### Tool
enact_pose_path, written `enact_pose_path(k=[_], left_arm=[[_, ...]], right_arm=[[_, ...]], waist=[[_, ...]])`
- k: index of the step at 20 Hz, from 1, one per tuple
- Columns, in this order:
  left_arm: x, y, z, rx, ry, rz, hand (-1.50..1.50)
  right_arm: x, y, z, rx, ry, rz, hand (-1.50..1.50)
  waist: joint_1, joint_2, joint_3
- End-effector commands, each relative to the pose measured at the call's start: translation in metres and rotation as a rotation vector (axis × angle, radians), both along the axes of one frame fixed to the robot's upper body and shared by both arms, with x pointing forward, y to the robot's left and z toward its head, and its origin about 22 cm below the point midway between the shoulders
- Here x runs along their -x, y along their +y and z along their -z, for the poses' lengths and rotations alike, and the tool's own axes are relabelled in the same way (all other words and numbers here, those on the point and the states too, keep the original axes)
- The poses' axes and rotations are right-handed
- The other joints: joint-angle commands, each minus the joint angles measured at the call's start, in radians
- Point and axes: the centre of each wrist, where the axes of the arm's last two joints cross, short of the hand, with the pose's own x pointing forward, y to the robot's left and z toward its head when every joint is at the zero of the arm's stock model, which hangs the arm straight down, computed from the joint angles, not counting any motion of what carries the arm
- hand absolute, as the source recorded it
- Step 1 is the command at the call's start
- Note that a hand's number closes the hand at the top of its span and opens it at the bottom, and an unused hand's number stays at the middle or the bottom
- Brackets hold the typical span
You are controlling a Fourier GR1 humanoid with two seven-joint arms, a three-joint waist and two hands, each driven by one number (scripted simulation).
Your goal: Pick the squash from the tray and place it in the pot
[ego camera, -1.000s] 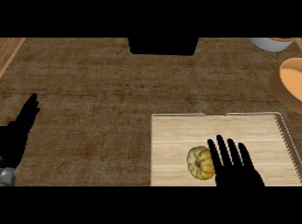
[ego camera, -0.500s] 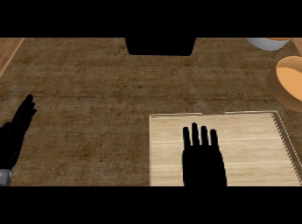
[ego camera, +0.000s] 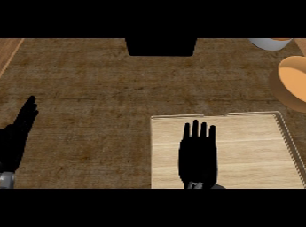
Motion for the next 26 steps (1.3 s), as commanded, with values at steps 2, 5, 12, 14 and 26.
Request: enact_pose_path(k=[2,5,12,14,26], left_arm=[[0.003,0.019,0.007,0.001,0.020,0.001,0.00],[0.003,0.023,-0.013,0.001,0.011,-0.007,0.00],[-0.011,0.007,0.015,0.011,0.010,-0.012,0.00],[-0.019,0.010,-0.005,0.012,0.010,-0.010,0.00],[0.008,-0.001,0.011,0.007,-0.011,-0.018,0.00]], right_arm=[[0.000,0.006,-0.004,0.121,0.020,0.095,-1.50],[-0.002,-0.001,0.013,0.115,0.004,0.136,-1.50],[-0.026,-0.017,0.022,0.097,0.019,0.123,-1.50],[-0.015,-0.015,0.029,0.113,0.019,0.127,-1.50],[-0.041,-0.016,0.014,0.018,0.037,0.081,1.50]], waist=[[-0.007,-0.001,0.000],[-0.006,-0.002,0.001],[-0.011,0.000,0.000],[-0.010,-0.001,0.001],[-0.005,0.000,0.001]])
